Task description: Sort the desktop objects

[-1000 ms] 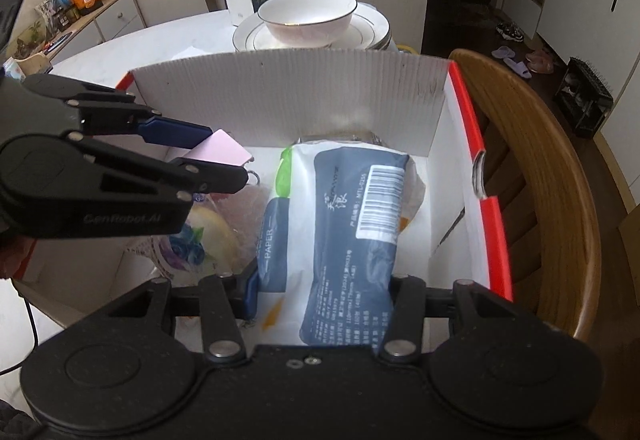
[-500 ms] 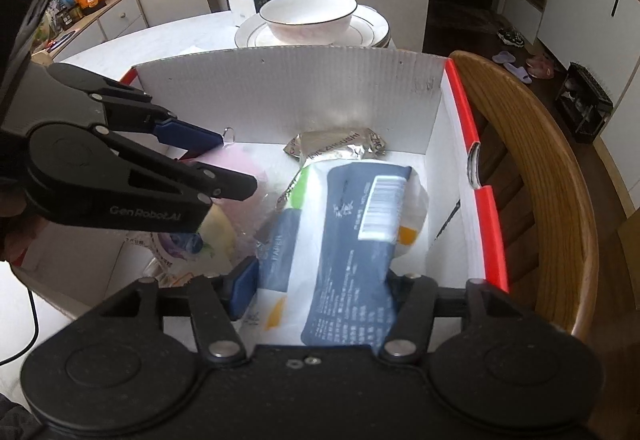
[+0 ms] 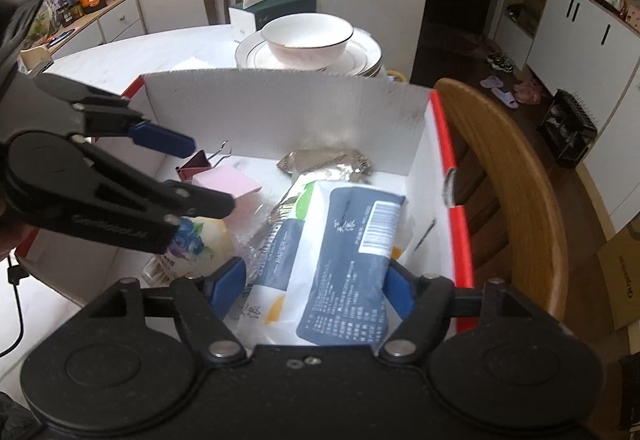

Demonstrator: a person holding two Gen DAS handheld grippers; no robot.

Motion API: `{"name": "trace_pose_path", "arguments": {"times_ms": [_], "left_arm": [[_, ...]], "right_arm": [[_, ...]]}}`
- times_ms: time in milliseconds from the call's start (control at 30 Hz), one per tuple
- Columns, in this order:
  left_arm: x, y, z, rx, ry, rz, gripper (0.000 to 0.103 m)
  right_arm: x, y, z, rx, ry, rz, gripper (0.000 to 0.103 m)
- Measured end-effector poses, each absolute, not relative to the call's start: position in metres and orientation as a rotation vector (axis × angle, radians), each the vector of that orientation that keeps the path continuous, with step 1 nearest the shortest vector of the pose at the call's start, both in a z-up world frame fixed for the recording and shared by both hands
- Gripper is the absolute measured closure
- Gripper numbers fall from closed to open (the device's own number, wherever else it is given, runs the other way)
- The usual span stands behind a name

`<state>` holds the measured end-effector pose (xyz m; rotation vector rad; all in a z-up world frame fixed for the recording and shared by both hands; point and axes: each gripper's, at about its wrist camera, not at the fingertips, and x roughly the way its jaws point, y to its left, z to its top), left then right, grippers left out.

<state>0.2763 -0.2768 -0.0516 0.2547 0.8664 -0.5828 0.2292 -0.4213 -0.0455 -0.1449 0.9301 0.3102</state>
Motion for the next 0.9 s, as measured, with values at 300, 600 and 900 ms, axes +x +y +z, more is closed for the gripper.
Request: {"name": "trace_pose_path", "arguments": {"times_ms": [300, 600, 900], "left_arm": [[0.259, -0.259, -0.033, 0.199, 0.811, -0.599, 0.041], [0.239, -0.235, -0.014, 0.143, 0.759, -0.619, 0.041], [0.216, -0.206, 0.000, 0.113, 0.702, -0.625, 0.033]], "right_arm": [[0.217, -0.430, -0.026, -0.142, 0.871, 0.248, 0.028], [0.198, -0.420, -0.010, -0.097, 0.818, 0.235, 0.028], [0.179, -0.395, 0.006, -0.066, 0.765, 0.239, 0.027]]}}
